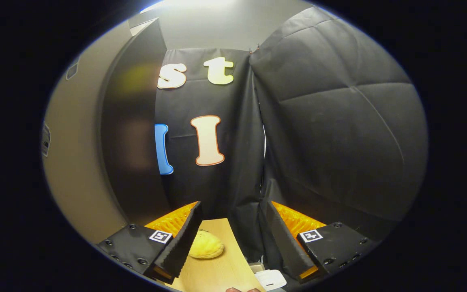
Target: Open the right door of the double-door shoe cabinet with the right hand, and open the left door with the left hand.
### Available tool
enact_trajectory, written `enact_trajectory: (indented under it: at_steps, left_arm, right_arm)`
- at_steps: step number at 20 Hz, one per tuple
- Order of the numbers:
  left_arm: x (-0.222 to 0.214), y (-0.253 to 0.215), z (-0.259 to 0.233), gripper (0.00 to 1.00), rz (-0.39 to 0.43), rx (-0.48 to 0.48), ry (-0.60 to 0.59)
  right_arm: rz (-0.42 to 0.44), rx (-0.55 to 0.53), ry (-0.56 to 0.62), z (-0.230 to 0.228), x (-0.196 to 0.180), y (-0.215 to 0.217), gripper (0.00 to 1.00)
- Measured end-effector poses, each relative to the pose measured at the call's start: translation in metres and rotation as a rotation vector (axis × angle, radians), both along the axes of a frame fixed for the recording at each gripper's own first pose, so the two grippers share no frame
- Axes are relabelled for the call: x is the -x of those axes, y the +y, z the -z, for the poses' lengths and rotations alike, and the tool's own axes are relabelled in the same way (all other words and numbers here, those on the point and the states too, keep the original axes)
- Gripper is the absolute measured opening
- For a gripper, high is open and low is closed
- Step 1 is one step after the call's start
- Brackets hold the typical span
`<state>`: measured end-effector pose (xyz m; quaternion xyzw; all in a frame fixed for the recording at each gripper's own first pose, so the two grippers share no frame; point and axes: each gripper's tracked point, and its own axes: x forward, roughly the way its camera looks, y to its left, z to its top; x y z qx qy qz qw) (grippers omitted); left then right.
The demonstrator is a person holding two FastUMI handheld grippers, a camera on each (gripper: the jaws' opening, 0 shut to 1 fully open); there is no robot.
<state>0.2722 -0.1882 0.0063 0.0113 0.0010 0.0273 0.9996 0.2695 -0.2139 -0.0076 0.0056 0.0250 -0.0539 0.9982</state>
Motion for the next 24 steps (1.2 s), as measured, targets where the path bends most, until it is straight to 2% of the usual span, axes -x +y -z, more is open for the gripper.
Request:
enact_trajectory:
  at_steps: [3,4,5,8,12,13,15,24]
  left_arm:
    - [0.004,0.000,0.000,0.15,0.012,0.018,0.005]
    - [0.005,0.001,0.001,0.15,0.016,0.027,0.005]
    - [0.008,0.001,0.000,0.16,0.025,0.028,0.004]
    - [0.029,0.004,-0.002,0.15,0.076,0.024,0.008]
    - [0.054,0.013,0.003,0.15,0.131,0.040,0.005]
    - [0.059,0.015,0.004,0.15,0.140,0.038,0.004]
    - [0.071,0.021,0.007,0.17,0.150,0.044,-0.001]
    - [0.114,0.047,0.009,0.15,0.216,0.067,-0.007]
  right_arm:
    - [0.024,-0.003,-0.005,-0.002,0.015,0.001,0.94]
    - [0.028,-0.005,-0.004,-0.001,0.021,0.004,0.98]
    - [0.034,-0.005,-0.003,-0.001,0.026,0.006,0.94]
    - [0.055,0.005,0.000,0.000,0.051,0.018,0.94]
    - [0.074,0.041,0.007,-0.001,0.091,0.037,0.94]
    - [0.096,0.059,0.019,0.002,0.102,0.036,0.98]
    - [0.132,0.066,0.042,0.006,0.123,0.032,0.96]
    - [0.234,-0.079,0.057,0.020,0.198,0.040,0.95]
